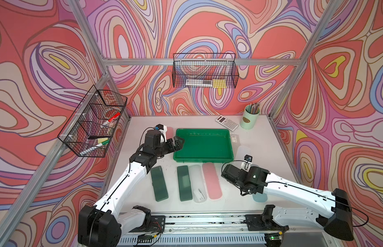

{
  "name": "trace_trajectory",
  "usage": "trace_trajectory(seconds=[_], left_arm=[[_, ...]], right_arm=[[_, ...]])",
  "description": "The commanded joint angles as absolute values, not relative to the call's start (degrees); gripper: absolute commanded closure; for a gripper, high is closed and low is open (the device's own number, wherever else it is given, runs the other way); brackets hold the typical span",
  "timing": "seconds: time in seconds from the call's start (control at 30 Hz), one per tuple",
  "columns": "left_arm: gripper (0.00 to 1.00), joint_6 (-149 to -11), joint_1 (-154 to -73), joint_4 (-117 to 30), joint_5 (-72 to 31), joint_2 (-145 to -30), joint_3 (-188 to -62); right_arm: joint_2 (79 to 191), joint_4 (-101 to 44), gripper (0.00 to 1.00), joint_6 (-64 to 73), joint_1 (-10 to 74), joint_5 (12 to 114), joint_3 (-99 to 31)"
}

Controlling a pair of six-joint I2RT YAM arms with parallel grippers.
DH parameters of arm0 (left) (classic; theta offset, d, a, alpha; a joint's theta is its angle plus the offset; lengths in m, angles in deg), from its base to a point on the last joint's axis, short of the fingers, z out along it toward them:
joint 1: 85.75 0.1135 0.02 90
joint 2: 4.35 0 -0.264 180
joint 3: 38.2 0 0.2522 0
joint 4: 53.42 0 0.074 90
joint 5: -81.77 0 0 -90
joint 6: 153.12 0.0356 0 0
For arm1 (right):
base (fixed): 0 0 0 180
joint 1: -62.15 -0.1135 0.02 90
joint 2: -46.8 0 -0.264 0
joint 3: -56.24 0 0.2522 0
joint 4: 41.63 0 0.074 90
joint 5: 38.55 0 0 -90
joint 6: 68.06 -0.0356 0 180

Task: Put the pencil case into the storage box
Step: Place the pencil case at the storage box.

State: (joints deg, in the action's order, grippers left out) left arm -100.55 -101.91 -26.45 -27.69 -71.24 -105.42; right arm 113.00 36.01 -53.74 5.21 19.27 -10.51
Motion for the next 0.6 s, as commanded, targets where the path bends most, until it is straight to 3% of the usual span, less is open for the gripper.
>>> trace_trajectory(seconds=[0.0,0.57], left_arm=[[0.01,-100.56,-102.18,-27.75,-29.06,-71.63,-107.5],[0.01,-96.51,-101.77,-19.69,-23.55,-76.32,-116.2]], right_arm=[[111.93,38.82,0.26,-51.21,6.31,15.54,-13.32],[116.44,29.92,0.26,-29.87,13.93,21.55,-24.56]])
